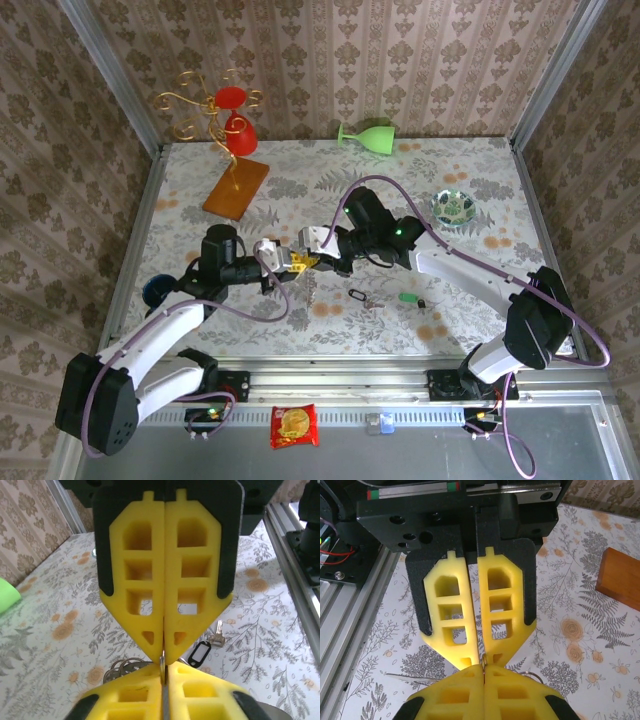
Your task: Put the keys on the keyring
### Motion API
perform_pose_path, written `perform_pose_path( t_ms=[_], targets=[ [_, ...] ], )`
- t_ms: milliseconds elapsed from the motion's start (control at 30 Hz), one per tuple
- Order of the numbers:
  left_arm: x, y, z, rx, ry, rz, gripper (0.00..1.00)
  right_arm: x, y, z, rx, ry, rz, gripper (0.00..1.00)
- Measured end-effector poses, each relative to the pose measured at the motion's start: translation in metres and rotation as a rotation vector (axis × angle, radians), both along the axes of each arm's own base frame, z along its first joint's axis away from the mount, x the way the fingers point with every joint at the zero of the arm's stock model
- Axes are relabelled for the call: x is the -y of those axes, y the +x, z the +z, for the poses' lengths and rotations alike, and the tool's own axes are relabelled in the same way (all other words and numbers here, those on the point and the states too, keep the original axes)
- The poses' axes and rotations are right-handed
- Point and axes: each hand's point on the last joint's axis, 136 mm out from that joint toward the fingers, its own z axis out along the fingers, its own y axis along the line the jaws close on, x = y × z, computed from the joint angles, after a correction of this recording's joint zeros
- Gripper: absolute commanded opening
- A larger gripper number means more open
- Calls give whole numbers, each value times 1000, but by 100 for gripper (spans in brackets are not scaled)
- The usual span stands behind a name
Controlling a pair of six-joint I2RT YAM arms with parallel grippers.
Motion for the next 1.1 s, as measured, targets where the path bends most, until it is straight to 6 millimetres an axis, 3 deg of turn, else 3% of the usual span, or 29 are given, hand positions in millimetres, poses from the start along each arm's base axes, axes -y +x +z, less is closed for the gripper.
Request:
perform_pose_path(
  t_ms=[100,200,400,733,933,1100],
  targets=[
    [0,1,0,1,-2,2,0,0,1,0,-3,8,-8,32],
    [1,-1,-2,3,-2,-4,0,6,1,6,-13,54,-30,40],
    [0,-2,-8,13,0,-1,0,47,7,21,-13,121,-128,37],
    [4,-2,-2,63,-12,-16,0,23,-11,7,4,102,-41,33],
    [5,-4,-4,64,-11,-23,0,19,-6,-4,23,71,-52,28],
    [6,-3,-4,77,-11,-15,0,19,2,-8,33,58,-92,31]
  ],
)
